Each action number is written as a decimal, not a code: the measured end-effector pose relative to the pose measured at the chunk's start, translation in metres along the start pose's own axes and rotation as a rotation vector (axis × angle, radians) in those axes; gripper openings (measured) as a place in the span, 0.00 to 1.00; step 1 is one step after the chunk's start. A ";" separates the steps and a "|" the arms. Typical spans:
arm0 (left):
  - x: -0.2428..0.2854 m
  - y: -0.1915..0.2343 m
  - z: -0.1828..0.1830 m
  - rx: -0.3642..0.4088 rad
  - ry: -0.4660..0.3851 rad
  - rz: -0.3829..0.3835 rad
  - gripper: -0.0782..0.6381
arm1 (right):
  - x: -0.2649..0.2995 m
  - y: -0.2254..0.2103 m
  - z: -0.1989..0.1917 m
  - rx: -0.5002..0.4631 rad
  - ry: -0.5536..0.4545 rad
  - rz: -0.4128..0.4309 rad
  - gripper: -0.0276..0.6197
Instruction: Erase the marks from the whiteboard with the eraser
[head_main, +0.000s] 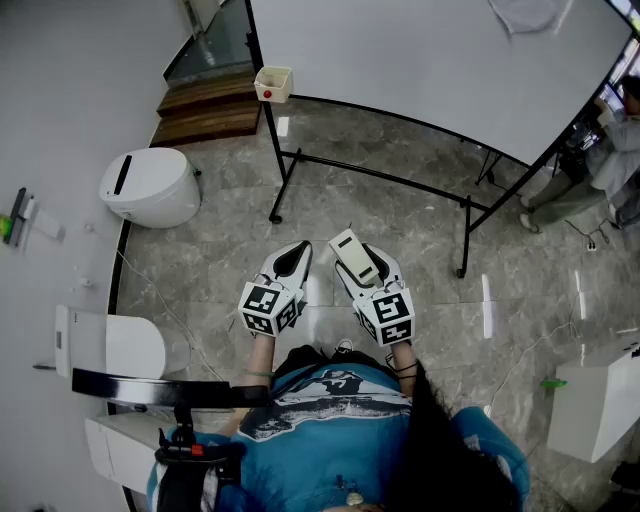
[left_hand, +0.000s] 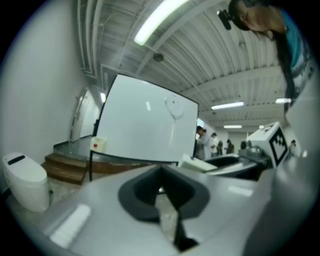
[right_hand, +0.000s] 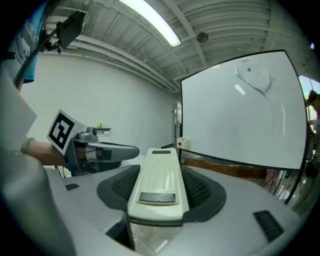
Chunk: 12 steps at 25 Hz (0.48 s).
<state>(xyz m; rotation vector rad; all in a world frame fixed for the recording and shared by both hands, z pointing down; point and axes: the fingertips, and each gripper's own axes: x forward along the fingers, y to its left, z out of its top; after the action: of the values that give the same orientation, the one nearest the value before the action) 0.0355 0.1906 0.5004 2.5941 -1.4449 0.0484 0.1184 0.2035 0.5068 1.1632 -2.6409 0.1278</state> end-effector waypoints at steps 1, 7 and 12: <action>0.008 -0.002 0.000 0.003 -0.001 0.000 0.11 | 0.001 -0.008 -0.001 -0.002 -0.002 0.002 0.45; 0.044 -0.016 -0.005 0.025 0.020 0.008 0.11 | 0.004 -0.053 -0.006 0.006 -0.007 -0.005 0.45; 0.051 -0.008 -0.015 0.000 0.047 0.047 0.11 | 0.013 -0.065 -0.016 0.026 0.015 0.022 0.45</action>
<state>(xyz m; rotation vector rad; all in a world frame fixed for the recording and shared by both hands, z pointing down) 0.0702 0.1541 0.5194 2.5411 -1.4890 0.1149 0.1607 0.1533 0.5238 1.1369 -2.6470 0.1744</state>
